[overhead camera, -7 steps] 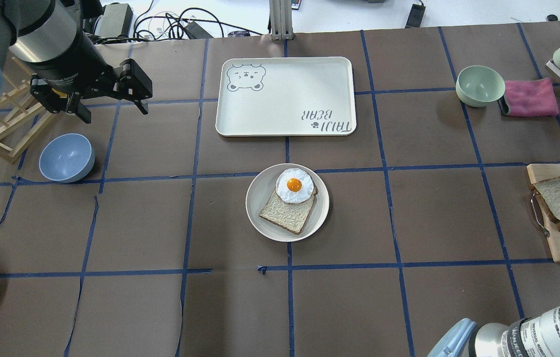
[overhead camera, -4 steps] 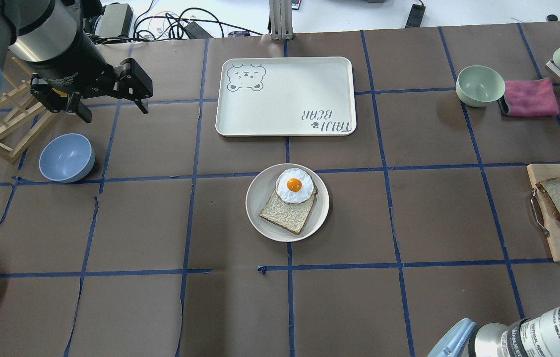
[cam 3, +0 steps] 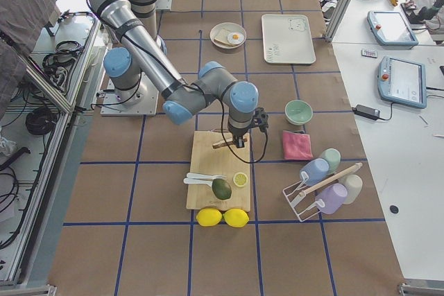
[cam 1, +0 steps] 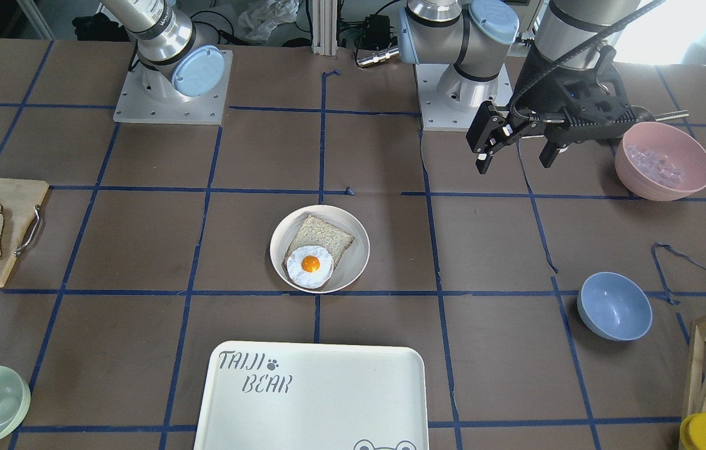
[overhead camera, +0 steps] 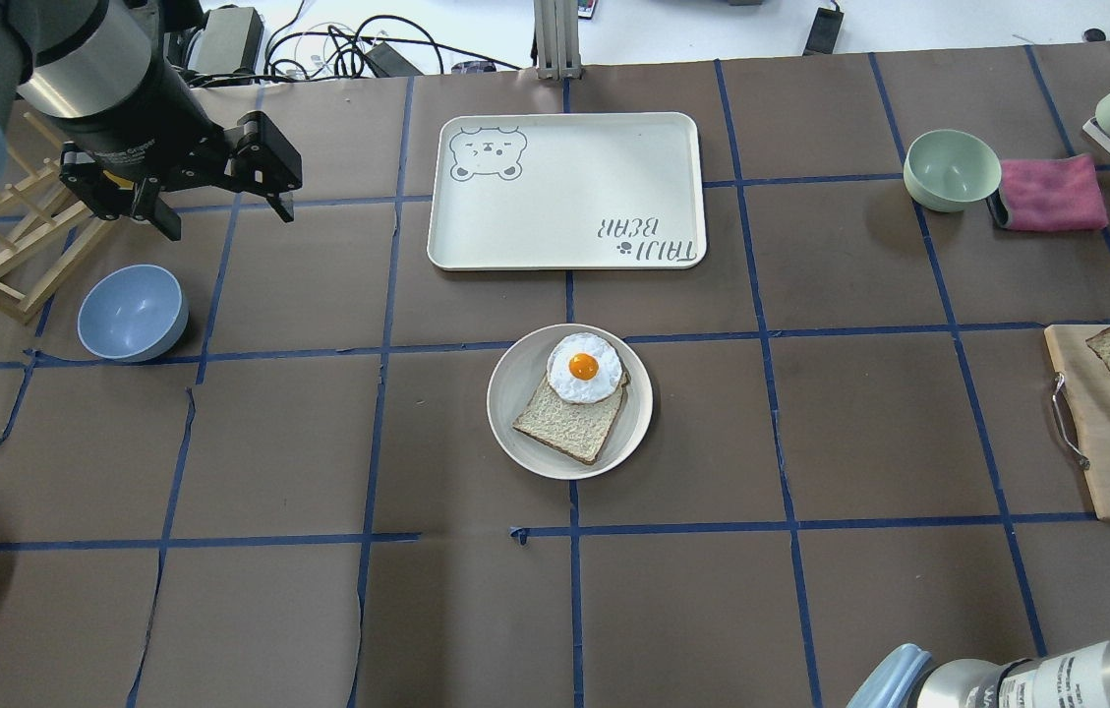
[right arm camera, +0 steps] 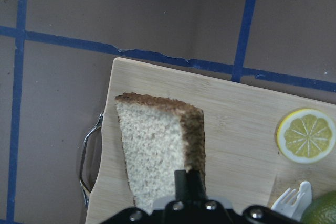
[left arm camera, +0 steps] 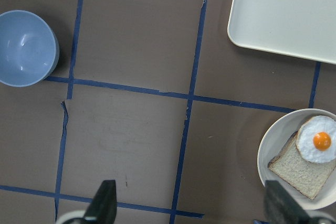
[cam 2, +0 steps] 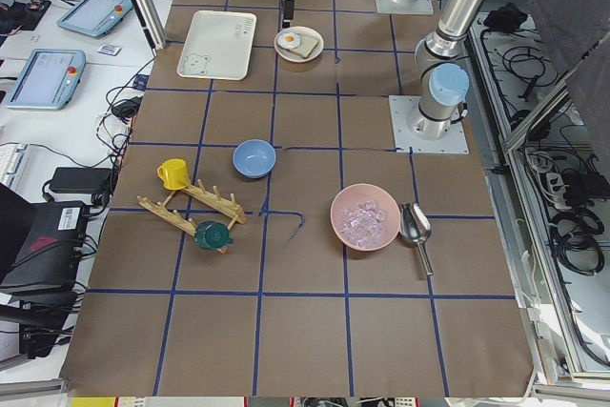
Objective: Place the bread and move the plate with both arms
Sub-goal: 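Carry the bread slice with the right gripper over the egg plate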
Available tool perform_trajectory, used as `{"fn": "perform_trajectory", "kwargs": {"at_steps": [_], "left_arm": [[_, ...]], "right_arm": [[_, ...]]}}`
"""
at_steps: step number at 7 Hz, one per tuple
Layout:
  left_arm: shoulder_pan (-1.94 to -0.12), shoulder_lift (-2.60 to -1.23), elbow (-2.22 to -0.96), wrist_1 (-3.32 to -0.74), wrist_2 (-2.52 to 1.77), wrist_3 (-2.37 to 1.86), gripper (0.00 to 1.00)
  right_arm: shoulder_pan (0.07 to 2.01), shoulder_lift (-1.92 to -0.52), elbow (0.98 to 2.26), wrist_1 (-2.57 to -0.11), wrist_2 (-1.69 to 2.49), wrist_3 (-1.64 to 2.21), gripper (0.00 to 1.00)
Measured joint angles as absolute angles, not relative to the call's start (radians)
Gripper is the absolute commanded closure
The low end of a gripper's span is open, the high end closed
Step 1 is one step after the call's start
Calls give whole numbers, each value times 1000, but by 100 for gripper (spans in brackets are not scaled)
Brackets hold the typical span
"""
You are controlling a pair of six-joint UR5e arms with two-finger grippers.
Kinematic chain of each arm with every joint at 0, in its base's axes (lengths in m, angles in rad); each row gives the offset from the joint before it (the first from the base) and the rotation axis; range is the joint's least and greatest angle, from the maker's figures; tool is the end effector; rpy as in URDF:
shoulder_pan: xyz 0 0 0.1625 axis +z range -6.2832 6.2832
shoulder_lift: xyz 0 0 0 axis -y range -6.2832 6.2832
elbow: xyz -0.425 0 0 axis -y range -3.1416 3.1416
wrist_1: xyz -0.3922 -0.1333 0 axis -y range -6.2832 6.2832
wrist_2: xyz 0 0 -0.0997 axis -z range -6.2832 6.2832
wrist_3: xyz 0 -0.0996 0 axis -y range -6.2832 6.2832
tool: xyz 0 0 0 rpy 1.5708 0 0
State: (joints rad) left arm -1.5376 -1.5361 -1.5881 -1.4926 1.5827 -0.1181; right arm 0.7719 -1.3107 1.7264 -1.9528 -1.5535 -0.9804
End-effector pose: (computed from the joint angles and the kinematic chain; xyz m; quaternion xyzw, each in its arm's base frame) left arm -0.1159 -0.4903 0.5044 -0.0758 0.9960 -0.0480 0.0039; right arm -0.3103 -0.4904 0.3119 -0.0905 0.9957 0.0039 0.0185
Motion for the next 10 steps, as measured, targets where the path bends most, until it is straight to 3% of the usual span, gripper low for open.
{"fn": "perform_trajectory", "kwargs": {"at_steps": [5,10], "left_arm": [[-1534,-1525,-1589,-1502,1587,-118,0],[-1533,-1526,-1584,-1503,1589,-117,0]], "right_arm": [[1100,-1382,1589,-1673,-1537,-631,100],[1561,-1400,1637,-1686,-1165,4,100]]}}
